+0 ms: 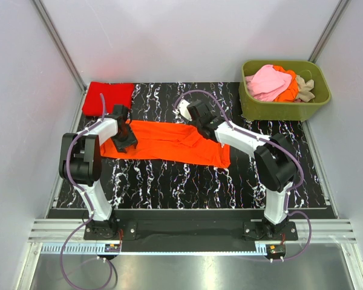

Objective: Fold and stack the t-shirts
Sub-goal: Fold the tshirt

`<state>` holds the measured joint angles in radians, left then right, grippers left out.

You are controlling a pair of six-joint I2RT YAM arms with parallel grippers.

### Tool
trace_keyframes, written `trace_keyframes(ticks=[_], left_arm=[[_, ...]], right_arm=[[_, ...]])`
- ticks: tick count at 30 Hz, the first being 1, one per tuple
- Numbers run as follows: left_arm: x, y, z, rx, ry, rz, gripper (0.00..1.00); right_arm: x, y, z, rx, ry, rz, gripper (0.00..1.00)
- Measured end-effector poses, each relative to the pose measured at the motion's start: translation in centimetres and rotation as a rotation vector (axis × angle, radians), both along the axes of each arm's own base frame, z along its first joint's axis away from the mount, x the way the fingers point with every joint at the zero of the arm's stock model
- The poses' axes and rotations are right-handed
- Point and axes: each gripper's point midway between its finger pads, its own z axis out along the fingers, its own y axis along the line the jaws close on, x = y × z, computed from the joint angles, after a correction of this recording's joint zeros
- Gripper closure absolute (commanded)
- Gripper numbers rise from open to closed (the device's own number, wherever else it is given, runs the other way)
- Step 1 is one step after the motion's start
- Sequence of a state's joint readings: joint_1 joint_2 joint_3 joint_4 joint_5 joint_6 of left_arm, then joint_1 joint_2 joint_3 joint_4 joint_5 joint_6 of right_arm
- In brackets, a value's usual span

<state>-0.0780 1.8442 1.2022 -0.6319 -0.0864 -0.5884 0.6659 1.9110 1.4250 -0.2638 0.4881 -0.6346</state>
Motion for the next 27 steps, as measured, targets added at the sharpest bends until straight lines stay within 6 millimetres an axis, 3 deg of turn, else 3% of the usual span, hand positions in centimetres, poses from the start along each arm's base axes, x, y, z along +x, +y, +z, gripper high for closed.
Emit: trace_keyframes(ticks=[12,20,27], left_arm=[[0.0,0.0,-0.1,0.000,0.002,0.007,0.47],[0.0,0.0,-0.1,0.002,0.002,0.008,0.47],[0.0,-0.1,-0.1,0.004,0.002,0.008,0.47]], right_arm=[[2.3,3.6,0.9,-0.042,-0.177,0.165,1.00],[2.9,3.8,-0.7,-0.139,-0.241,0.241,1.00],[3.8,4.5,0.6,-0.149,-0.314,0.271,0.96]])
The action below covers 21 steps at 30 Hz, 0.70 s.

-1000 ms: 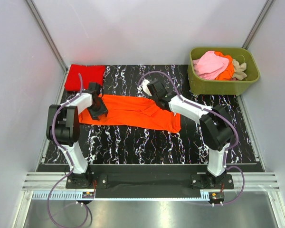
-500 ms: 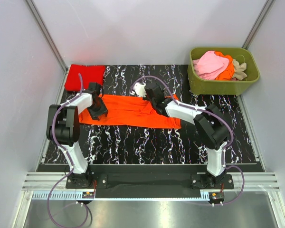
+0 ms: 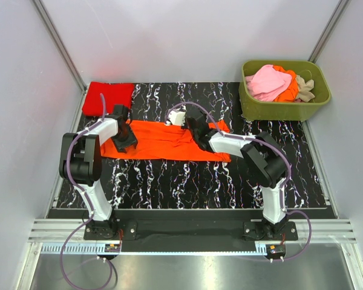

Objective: Fold and stack the t-shirts
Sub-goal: Fold the tshirt

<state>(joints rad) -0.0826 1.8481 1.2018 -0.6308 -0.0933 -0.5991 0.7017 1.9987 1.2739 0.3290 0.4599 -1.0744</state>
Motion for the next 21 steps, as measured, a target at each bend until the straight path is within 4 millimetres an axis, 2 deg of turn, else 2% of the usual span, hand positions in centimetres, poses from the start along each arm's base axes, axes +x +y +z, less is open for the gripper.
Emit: trace_keyframes(ticks=[3,4,6,7,10,12,15,18,21], left_arm=[[0.0,0.0,0.0,0.007,-0.001,-0.002,0.47],[0.0,0.0,0.0,0.009,-0.001,-0.002,0.47],[0.0,0.0,0.0,0.012,-0.001,-0.001,0.47],[0.0,0.0,0.0,0.013,-0.002,-0.002,0.47],[0.0,0.0,0.0,0.014,-0.003,-0.003,0.46],[0.0,0.0,0.0,0.014,-0.005,-0.003,0.46],[0.0,0.0,0.0,0.015,-0.005,-0.004,0.46],[0.0,0.1,0.1,0.014,-0.005,-0.006,0.46],[0.0,0.1,0.1,-0.003,-0.004,-0.001,0.46]], right_arm=[[0.3,0.2,0.0,-0.002,-0.015,0.003,0.88],[0.4,0.2,-0.1,-0.003,-0.014,0.003,0.78],[0.4,0.3,-0.2,0.011,0.000,-0.010,0.68],[0.4,0.3,0.0,0.028,0.008,-0.026,0.58],[0.4,0.1,1.1,0.130,0.054,-0.110,0.50],[-0.4,-0.2,2.2,0.221,0.096,-0.167,0.46],[-3.0,-0.9,4.5,0.417,0.206,-0.268,0.43],[-6.9,-1.2,7.9,0.715,0.348,-0.355,0.44],[-10.5,-2.3,10.2,1.020,0.481,-0.459,0.47]])
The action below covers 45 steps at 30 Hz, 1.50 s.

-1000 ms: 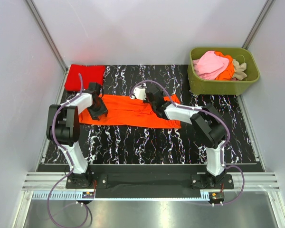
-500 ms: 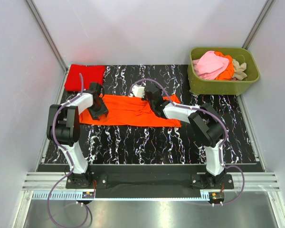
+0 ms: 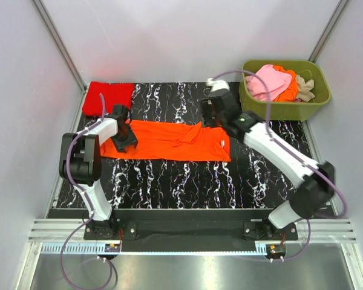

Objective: Fold and stack the t-shirts
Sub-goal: Fold the tshirt

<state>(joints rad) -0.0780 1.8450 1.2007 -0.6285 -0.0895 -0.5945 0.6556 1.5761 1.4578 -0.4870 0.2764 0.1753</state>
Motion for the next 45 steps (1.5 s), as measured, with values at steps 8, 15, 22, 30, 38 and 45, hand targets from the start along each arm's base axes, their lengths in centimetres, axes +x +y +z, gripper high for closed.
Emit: trace_keyframes(ticks=[8,15,22,30,38,45], left_arm=[[0.0,-0.1,0.1,-0.022,0.002,-0.025,0.46],[0.0,-0.1,0.1,-0.020,0.003,-0.044,0.46],[0.0,-0.2,0.1,-0.022,0.003,-0.047,0.46],[0.0,-0.1,0.1,-0.020,0.004,-0.045,0.46],[0.0,0.0,0.0,-0.018,0.009,-0.043,0.46],[0.0,0.0,0.0,-0.015,0.010,-0.044,0.46]], right_arm=[[-8.2,-4.1,-9.9,0.387,0.485,-0.499,0.49],[-11.2,-6.9,-15.0,0.418,0.621,-0.805,0.48],[-10.0,-8.7,-16.5,0.411,0.570,-0.930,0.47],[-8.9,-9.8,-19.3,0.331,0.550,-0.989,0.48],[-8.0,-11.5,-21.1,0.225,0.512,-1.023,0.68],[-7.5,-11.9,-21.6,0.180,0.498,-0.992,1.00]])
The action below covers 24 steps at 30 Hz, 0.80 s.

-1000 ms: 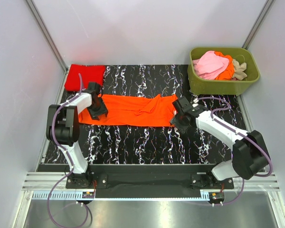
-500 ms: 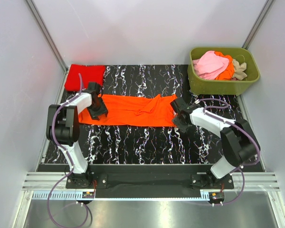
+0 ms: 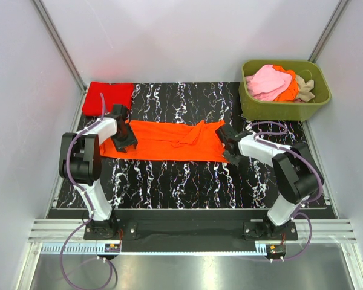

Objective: Fold and stack the t-shirts
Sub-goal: Fold the tshirt

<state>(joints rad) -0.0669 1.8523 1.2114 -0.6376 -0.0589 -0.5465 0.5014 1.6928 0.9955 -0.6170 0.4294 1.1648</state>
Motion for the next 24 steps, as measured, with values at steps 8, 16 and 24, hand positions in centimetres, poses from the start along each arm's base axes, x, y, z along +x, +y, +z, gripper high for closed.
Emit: trace_keyframes(ticks=[8,16,24], left_arm=[[-0.9,0.1,-0.1,0.004,-0.007,0.009,0.46],[-5.1,-0.4,0.3,-0.012,0.023,0.009,0.44],[-5.6,-1.7,3.2,-0.048,-0.045,-0.026,0.42]], right_arm=[[-1.1,-1.0,2.8,-0.005,-0.036,0.044,1.00],[-4.4,-2.6,3.0,-0.007,-0.011,0.052,0.95],[-6.9,-3.5,2.5,0.000,0.040,0.046,0.72]])
